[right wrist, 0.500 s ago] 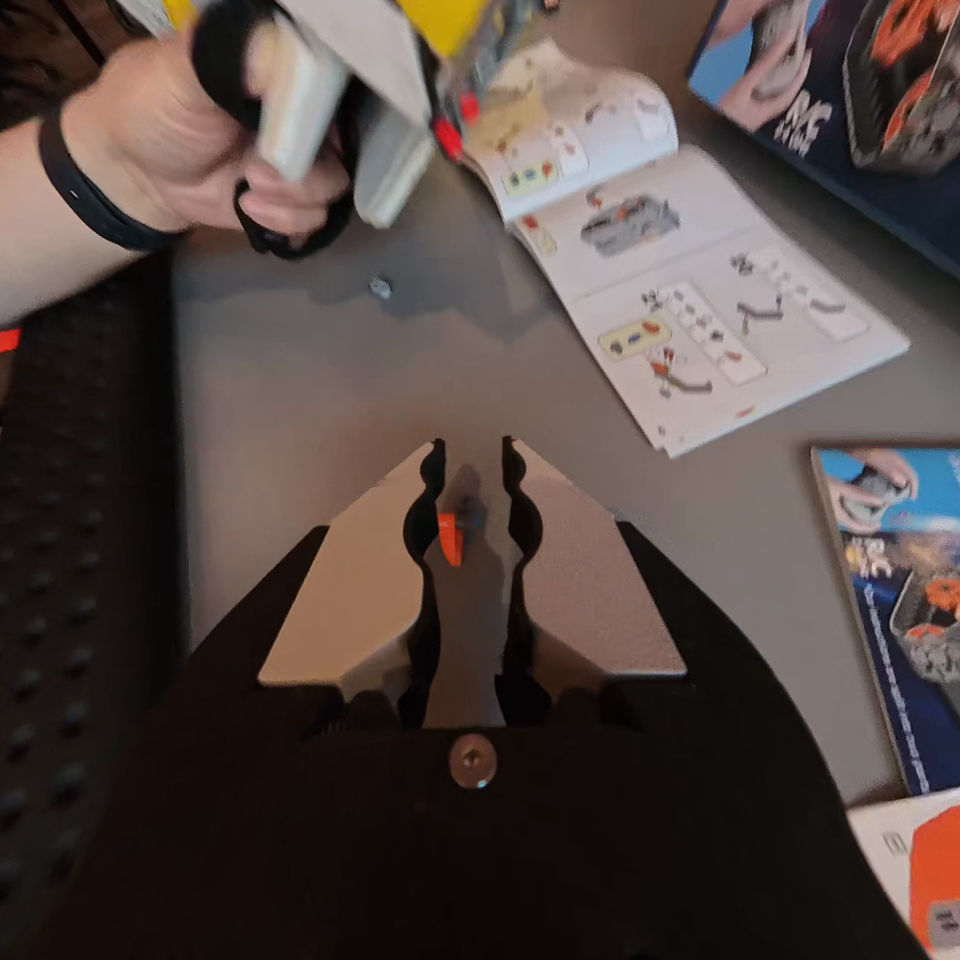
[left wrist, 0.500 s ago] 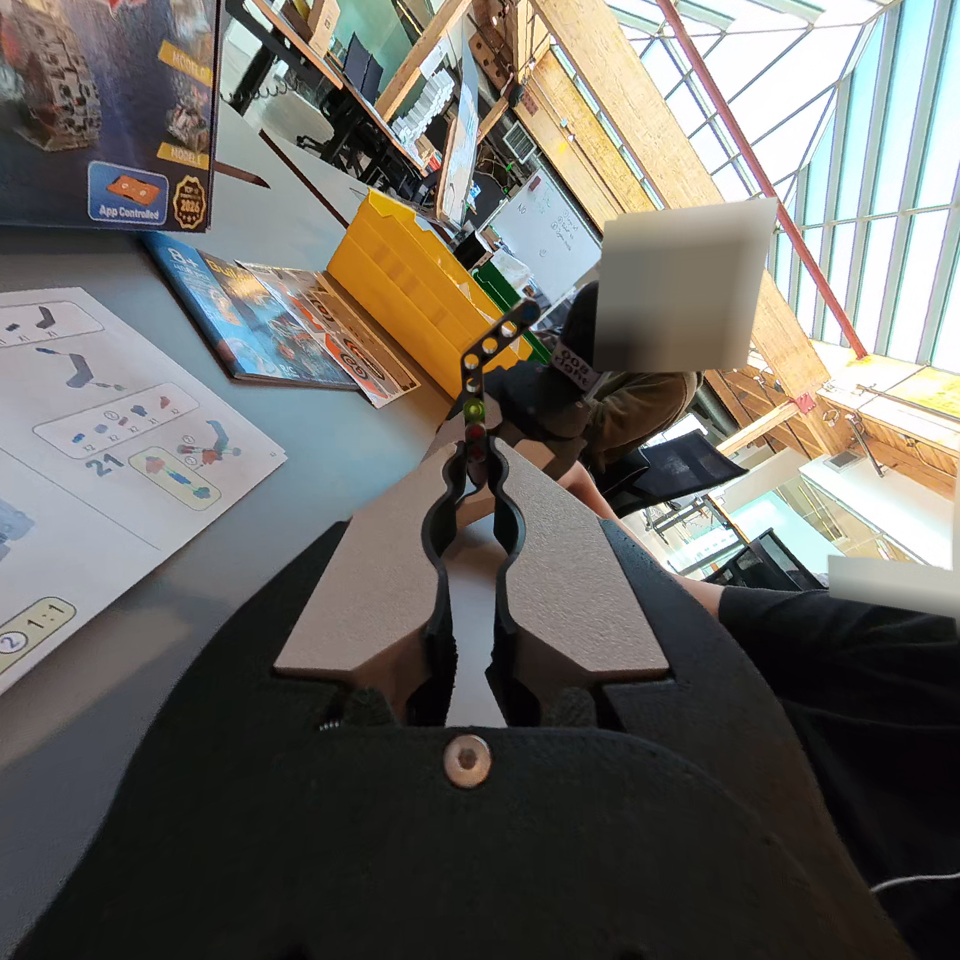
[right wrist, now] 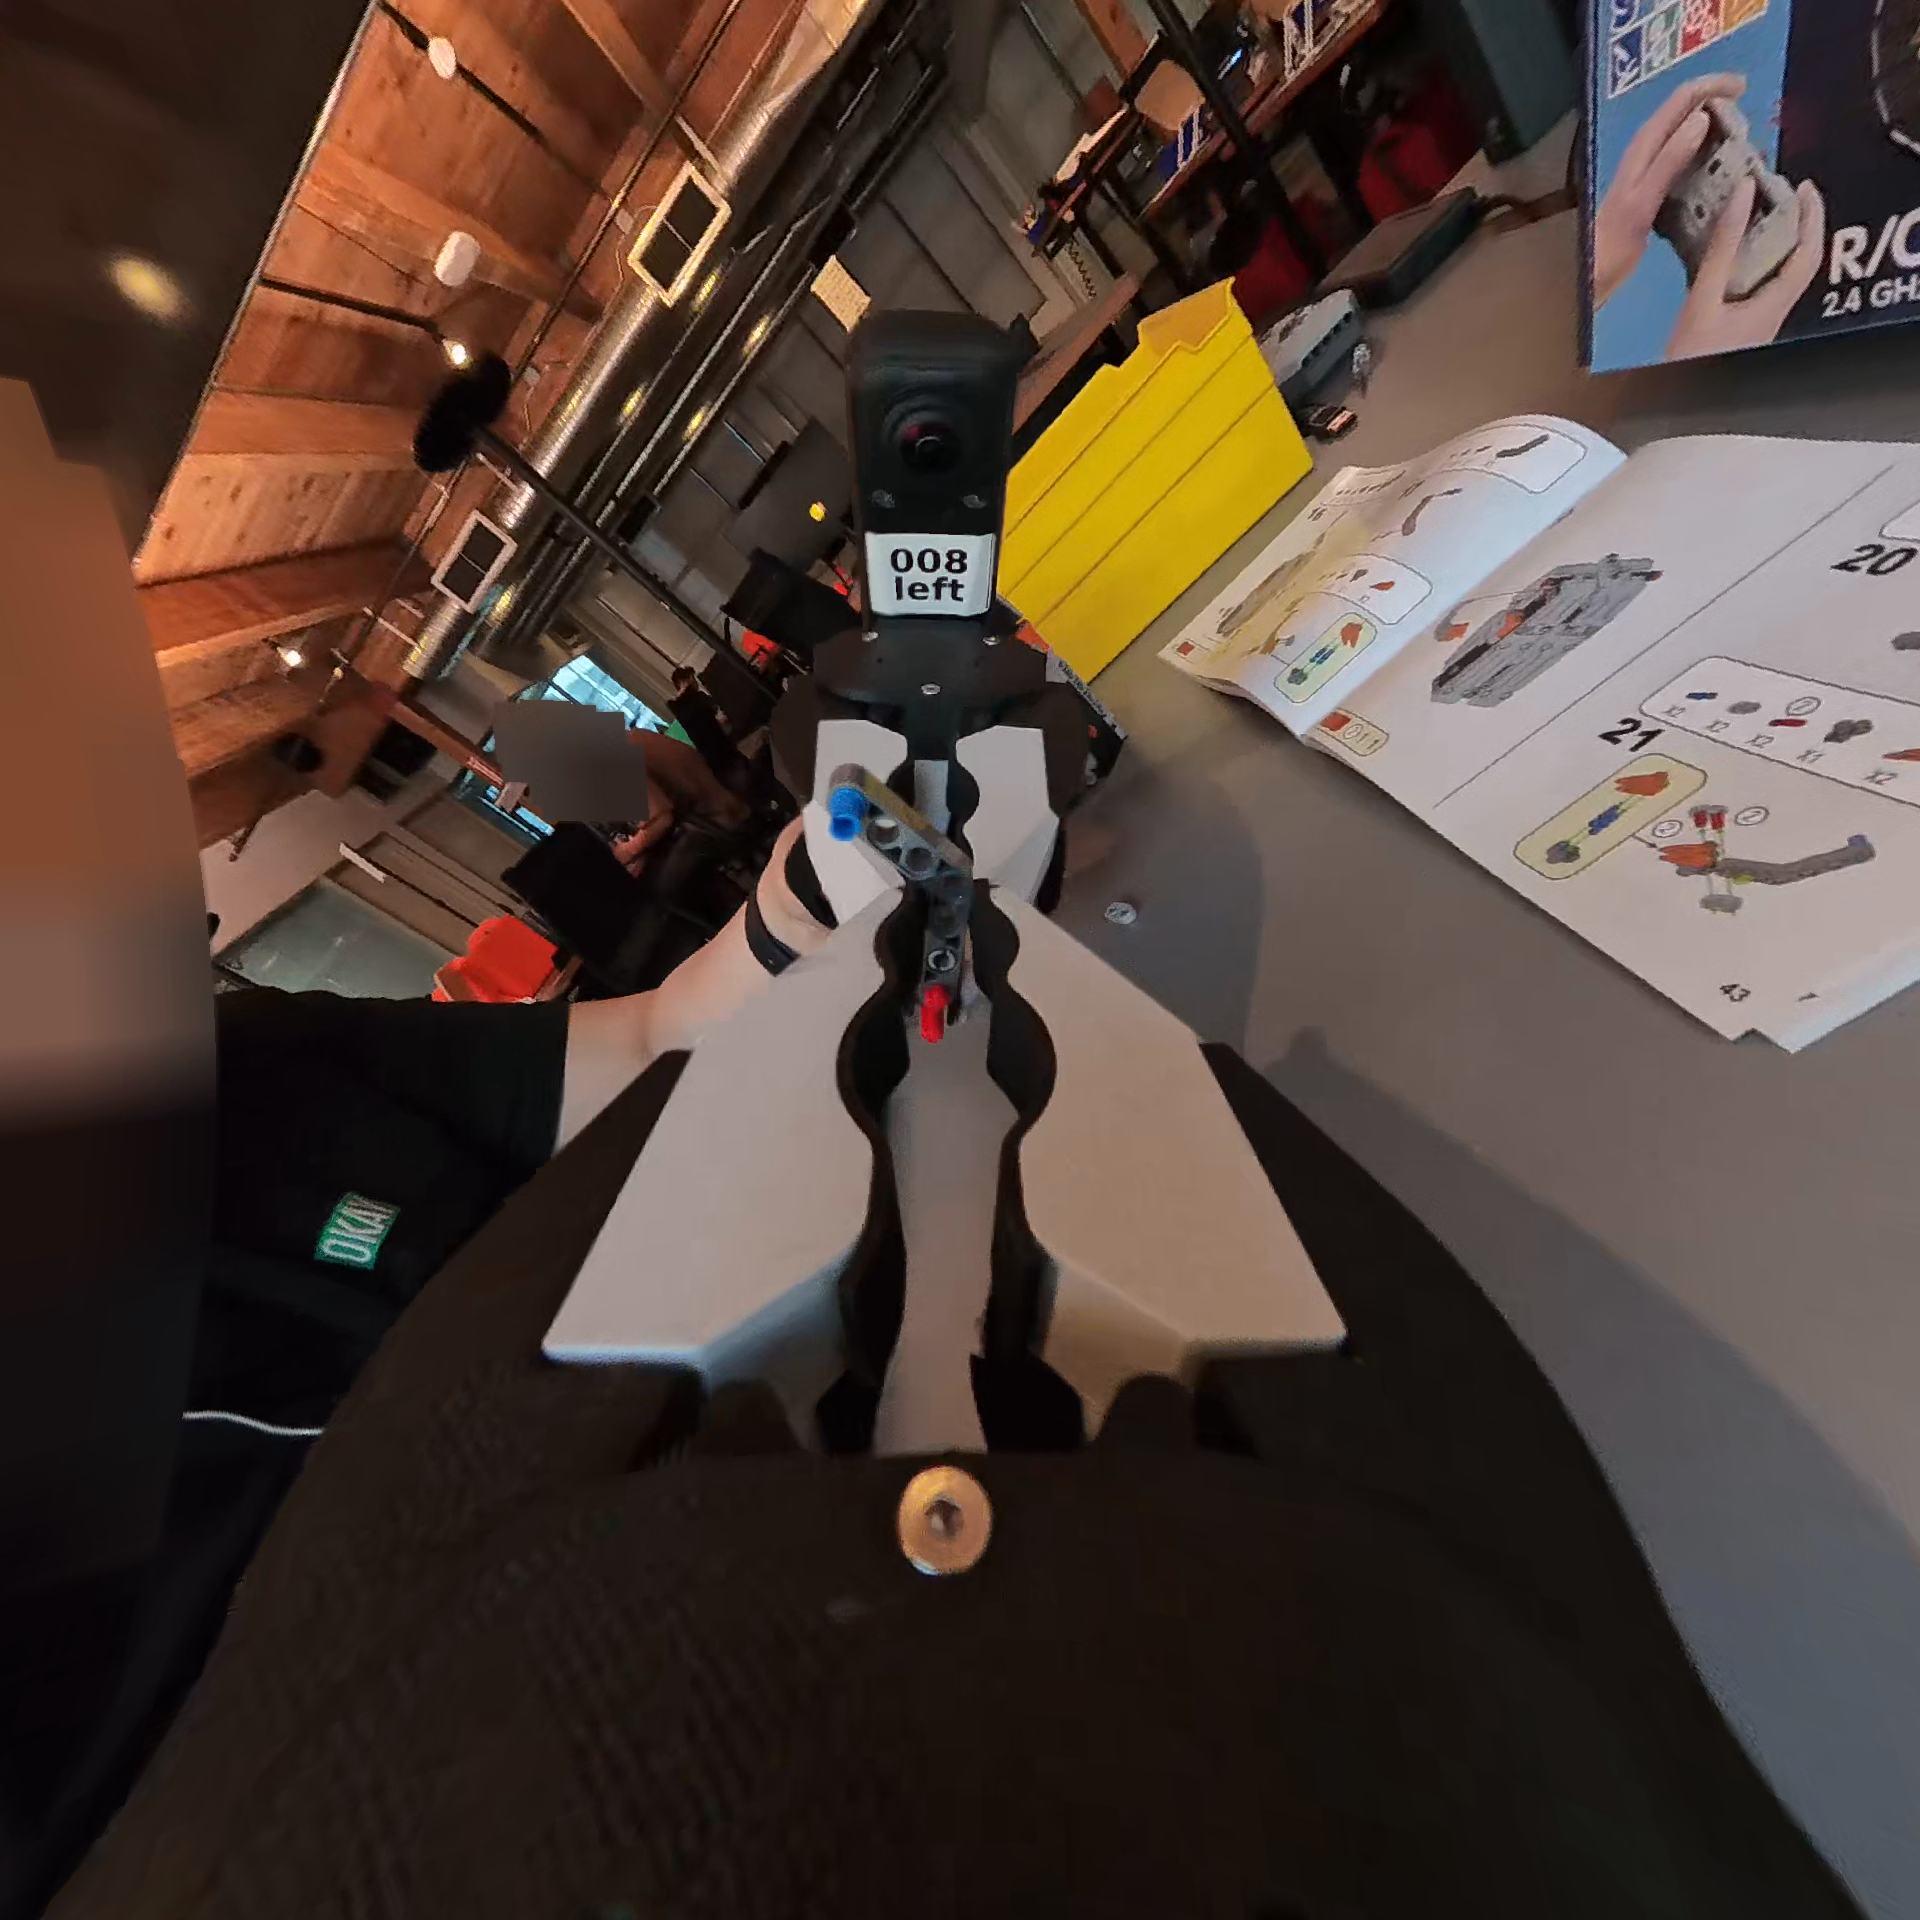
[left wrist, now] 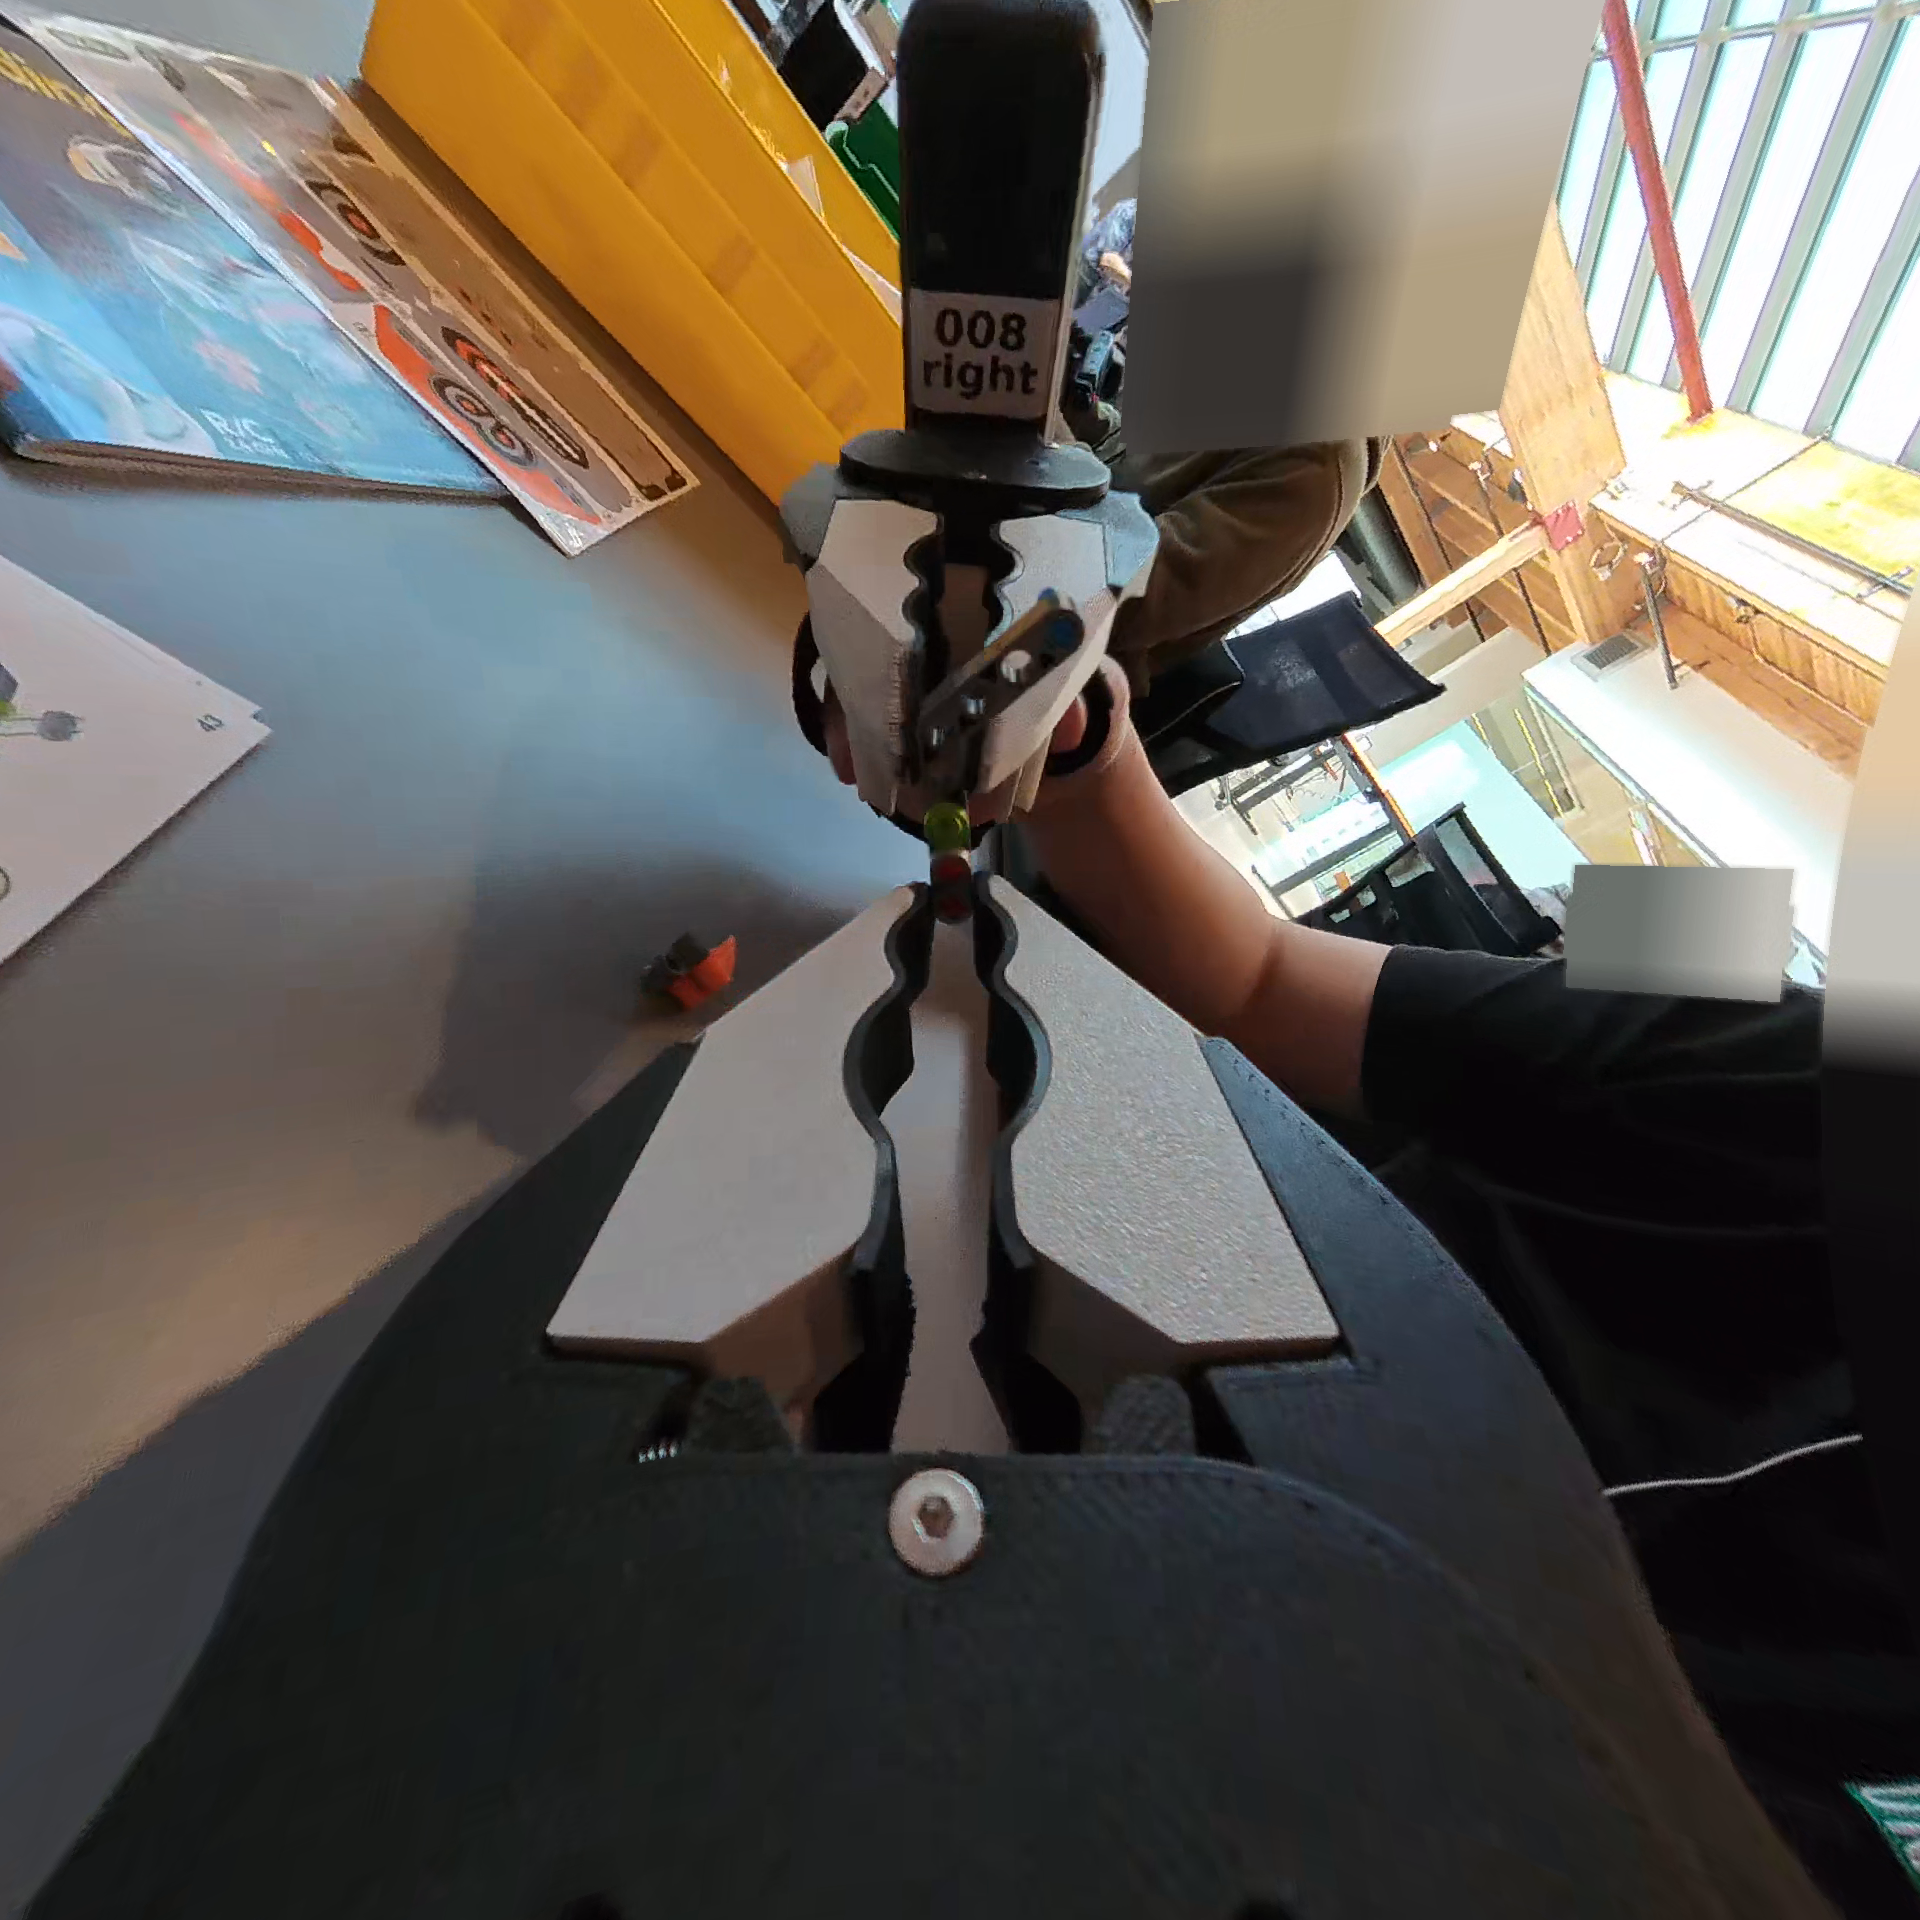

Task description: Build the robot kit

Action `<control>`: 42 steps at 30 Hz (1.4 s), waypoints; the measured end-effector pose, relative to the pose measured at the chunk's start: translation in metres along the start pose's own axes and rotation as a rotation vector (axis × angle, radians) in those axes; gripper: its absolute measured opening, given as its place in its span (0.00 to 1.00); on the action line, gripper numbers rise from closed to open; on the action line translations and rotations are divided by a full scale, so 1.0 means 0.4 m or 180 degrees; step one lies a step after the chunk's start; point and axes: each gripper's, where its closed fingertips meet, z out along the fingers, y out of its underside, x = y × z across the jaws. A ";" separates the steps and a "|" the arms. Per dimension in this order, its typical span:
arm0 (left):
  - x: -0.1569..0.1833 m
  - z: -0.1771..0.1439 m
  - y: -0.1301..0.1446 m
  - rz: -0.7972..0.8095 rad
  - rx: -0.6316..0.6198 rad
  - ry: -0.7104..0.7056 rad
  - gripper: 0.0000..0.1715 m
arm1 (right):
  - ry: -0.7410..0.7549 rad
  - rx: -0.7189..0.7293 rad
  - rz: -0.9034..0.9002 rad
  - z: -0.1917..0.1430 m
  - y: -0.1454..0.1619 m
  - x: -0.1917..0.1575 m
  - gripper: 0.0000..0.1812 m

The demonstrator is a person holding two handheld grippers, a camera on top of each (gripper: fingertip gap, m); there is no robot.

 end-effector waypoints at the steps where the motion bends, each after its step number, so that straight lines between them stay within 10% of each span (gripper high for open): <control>1: 0.005 0.001 -0.006 0.0057 0.0046 0.0010 0.03 | -0.0023 0.0078 0.0117 -0.005 -0.009 0.001 0.04; 9: -0.031 -0.014 -0.067 0.2501 0.0170 -0.1947 0.16 | -0.0208 0.0870 0.1012 -0.055 -0.076 0.039 0.04; 15: -0.040 -0.006 -0.078 0.3025 0.0163 -0.2506 0.10 | -0.0184 0.0886 0.1181 -0.047 -0.067 0.055 0.04; 27: -0.047 0.005 -0.062 0.2555 0.0209 -0.2178 0.03 | 0.0213 0.0634 0.0887 -0.037 -0.052 0.061 0.04; 33: 0.012 -0.003 -0.087 0.1074 0.0769 -0.0944 0.20 | 0.1038 0.0133 -0.0319 -0.030 -0.107 0.004 0.04; 37: 0.046 -0.050 -0.127 0.0299 0.1169 0.0010 0.14 | 0.1065 -0.0194 -0.0357 0.024 -0.118 -0.028 0.04; 42: 0.039 -0.069 -0.127 0.0381 0.1110 0.0117 0.04 | 0.0919 -0.0120 -0.0237 0.063 -0.127 -0.037 0.04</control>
